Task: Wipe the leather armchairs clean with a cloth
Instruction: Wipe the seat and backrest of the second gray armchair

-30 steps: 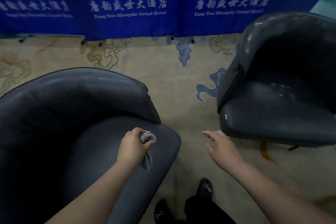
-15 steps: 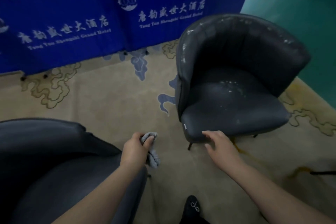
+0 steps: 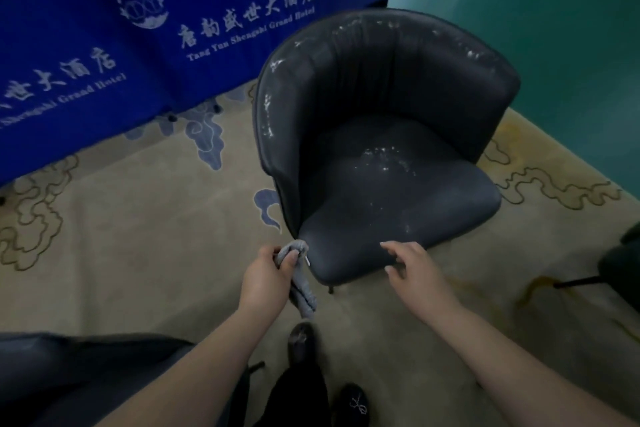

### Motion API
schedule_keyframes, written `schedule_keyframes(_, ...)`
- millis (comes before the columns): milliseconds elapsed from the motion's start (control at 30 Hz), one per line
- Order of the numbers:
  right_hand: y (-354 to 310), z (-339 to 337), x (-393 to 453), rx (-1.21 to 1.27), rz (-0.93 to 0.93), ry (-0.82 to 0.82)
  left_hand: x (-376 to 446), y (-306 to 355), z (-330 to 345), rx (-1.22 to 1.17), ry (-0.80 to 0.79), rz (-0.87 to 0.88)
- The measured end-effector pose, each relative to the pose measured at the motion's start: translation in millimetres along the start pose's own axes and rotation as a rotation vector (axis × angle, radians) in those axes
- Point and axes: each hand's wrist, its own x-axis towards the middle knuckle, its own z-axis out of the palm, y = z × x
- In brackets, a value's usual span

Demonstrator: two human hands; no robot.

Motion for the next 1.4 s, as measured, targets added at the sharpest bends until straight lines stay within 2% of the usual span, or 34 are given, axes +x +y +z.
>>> schedule_keyframes(167, 8.6, -1.0, 37.8, 0.058, 0.078, 0.029, 51.3, 28.0, 19.7, -0.03, -0.132, 0.06)
schedule_keyframes(267, 5.8, -5.0, 63.5, 0.074, 0.099, 0.055, 83.3, 51.8, 32.1, -0.131, -0.238, 0.067)
schedule_keyframes(433, -4.6, -7.3, 110.0, 0.117, 0.124, 0.054, 130.4, 85.6, 57.2, -0.298, -0.434, 0.004)
schedule_keyframes(600, 2.8, 6.7, 157.4, 0.294, 0.196, 0.038, 170.2, 102.5, 93.4, -0.41, -0.557, -0.121)
schedule_keyframes(733, 27.2, 21.7, 195.9, 0.37, 0.221, 0.009, 194.6, 106.3, 132.0, -0.572, -0.571, -0.278)
schedule_keyframes(833, 56.9, 28.3, 228.5, 0.362, 0.266, -0.006, 211.3, 106.2, 162.4, -0.601, -0.544, -0.356)
schedule_keyframes(900, 77.1, 28.1, 249.4, 0.375, 0.3, -0.076, 219.9, 104.8, 181.0, -0.672, -0.536, -0.416)
schedule_keyframes(1067, 111.1, 21.3, 299.3, 0.471, 0.351, -0.179, 245.9, 103.7, 221.6, -0.869, -0.618, -0.432)
schedule_keyframes(1167, 120.4, 25.5, 329.7, 0.592, 0.348, -0.179, 274.6, 103.4, 242.1, -0.853, -0.611, -0.448)
schedule_keyframes(1267, 130.7, 37.8, 359.9, 0.635, 0.33, -0.088, 305.6, 99.8, 247.3, -0.772, -0.627, -0.408)
schedule_keyframes(1333, 139.8, 44.4, 381.5, 0.626, 0.3, -0.025, 332.1, 94.4, 248.3, -0.552, -0.542, -0.294)
schedule_keyframes(1400, 153.5, 48.1, 401.7, 0.608, 0.284, 0.04, 361.3, 81.3, 251.0, -0.211, -0.359, -0.126)
